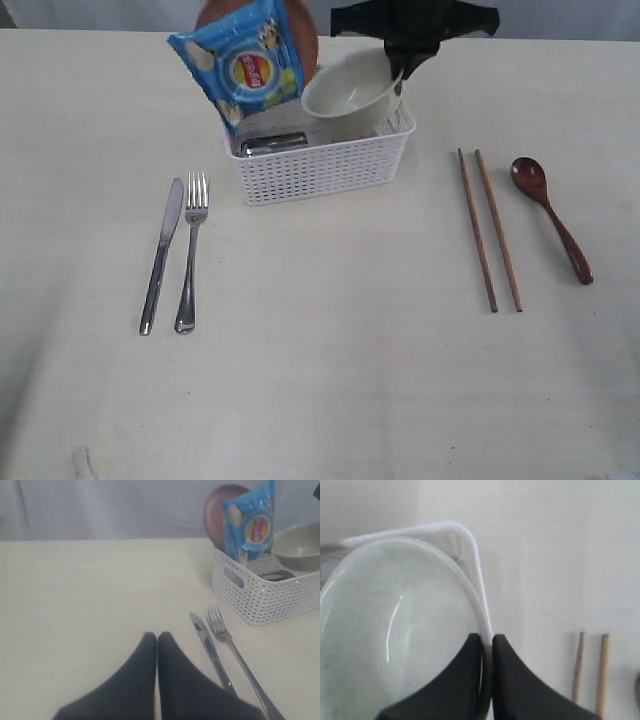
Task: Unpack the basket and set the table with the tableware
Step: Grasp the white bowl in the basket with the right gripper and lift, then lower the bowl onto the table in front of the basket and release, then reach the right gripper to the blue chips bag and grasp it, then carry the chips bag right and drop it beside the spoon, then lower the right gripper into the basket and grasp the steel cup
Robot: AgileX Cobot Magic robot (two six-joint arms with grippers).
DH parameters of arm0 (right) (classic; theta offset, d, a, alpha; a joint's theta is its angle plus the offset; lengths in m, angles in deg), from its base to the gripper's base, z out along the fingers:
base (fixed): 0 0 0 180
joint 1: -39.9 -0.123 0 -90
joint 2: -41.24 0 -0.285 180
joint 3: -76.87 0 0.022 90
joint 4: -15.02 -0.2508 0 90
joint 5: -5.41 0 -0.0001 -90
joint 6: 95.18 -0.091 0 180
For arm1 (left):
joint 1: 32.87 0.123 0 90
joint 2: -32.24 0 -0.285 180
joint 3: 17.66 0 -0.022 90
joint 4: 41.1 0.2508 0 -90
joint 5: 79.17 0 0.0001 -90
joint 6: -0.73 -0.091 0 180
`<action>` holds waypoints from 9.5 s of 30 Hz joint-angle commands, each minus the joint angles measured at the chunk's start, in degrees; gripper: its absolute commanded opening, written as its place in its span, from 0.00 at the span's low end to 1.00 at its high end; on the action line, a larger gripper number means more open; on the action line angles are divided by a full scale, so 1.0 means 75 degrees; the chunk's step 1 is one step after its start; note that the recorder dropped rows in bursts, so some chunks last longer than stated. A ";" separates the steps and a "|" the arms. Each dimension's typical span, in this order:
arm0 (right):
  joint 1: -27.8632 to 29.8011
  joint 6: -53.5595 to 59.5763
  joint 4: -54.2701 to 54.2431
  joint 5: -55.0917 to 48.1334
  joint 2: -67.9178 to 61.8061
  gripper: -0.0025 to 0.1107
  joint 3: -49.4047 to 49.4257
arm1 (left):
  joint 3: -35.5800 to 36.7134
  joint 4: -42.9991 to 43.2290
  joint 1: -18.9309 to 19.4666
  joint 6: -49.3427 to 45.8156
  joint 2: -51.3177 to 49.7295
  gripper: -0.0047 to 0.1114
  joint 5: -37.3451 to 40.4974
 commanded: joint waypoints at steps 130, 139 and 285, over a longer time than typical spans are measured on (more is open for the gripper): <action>-0.3336 0.4198 0.1096 0.2701 0.0372 0.53 0.0301 | 0.0025 0.0028 -0.0058 0.0007 0.0025 0.04 -0.0013; -0.3911 0.2839 0.3302 0.2772 -0.0505 0.53 0.0301 | 0.0025 0.0028 -0.0058 0.0007 0.0025 0.04 -0.0013; 0.0235 0.4522 -0.4704 0.0205 -0.0359 0.40 0.0753 | 0.0025 0.0002 -0.0058 0.0007 0.0025 0.04 -0.0013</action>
